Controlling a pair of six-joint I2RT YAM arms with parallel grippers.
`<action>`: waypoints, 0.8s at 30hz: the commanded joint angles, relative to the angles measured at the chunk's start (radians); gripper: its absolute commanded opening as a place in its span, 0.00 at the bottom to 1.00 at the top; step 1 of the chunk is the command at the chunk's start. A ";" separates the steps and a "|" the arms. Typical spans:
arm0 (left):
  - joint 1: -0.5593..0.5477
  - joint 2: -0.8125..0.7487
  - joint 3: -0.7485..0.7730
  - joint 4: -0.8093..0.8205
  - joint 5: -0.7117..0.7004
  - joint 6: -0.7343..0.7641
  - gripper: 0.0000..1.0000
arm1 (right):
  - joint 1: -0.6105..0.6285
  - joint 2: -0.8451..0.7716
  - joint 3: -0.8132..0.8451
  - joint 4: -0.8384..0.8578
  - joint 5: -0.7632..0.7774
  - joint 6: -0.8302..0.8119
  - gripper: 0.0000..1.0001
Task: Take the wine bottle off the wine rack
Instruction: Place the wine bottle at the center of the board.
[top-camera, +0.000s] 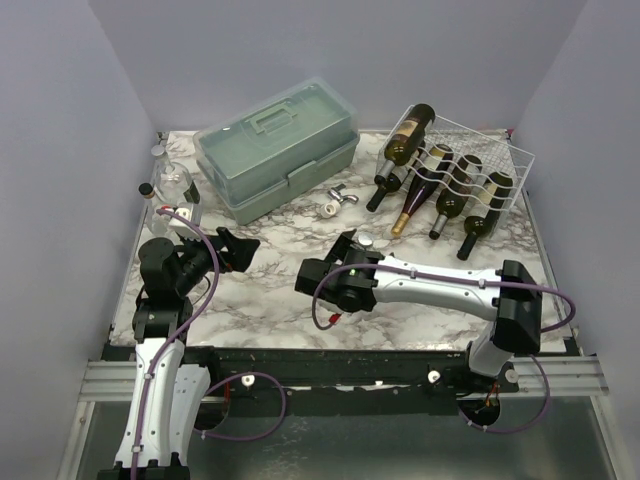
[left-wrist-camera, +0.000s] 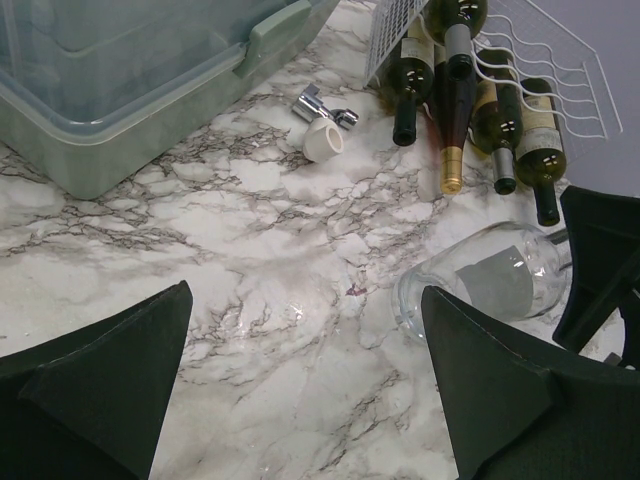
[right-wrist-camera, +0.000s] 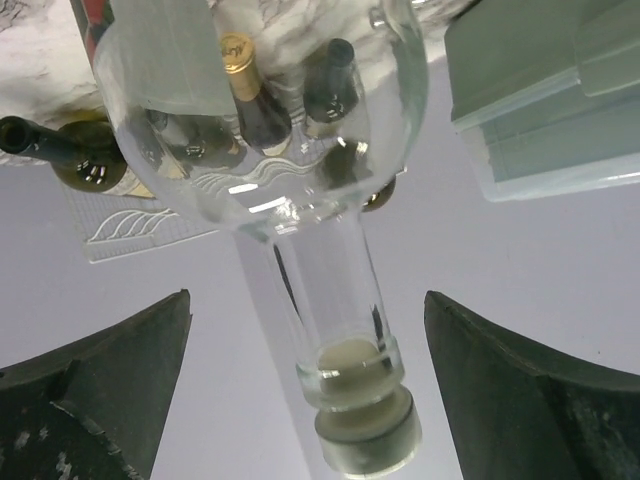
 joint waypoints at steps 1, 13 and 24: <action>-0.004 -0.008 -0.008 0.013 0.017 0.006 0.99 | 0.039 -0.017 0.061 -0.089 0.011 0.072 1.00; -0.003 0.031 -0.002 0.032 0.089 -0.010 0.99 | 0.098 -0.209 0.093 -0.226 -0.122 0.270 1.00; -0.007 0.116 -0.013 0.130 0.275 -0.078 0.99 | 0.070 -0.376 0.168 -0.225 -0.279 0.396 0.99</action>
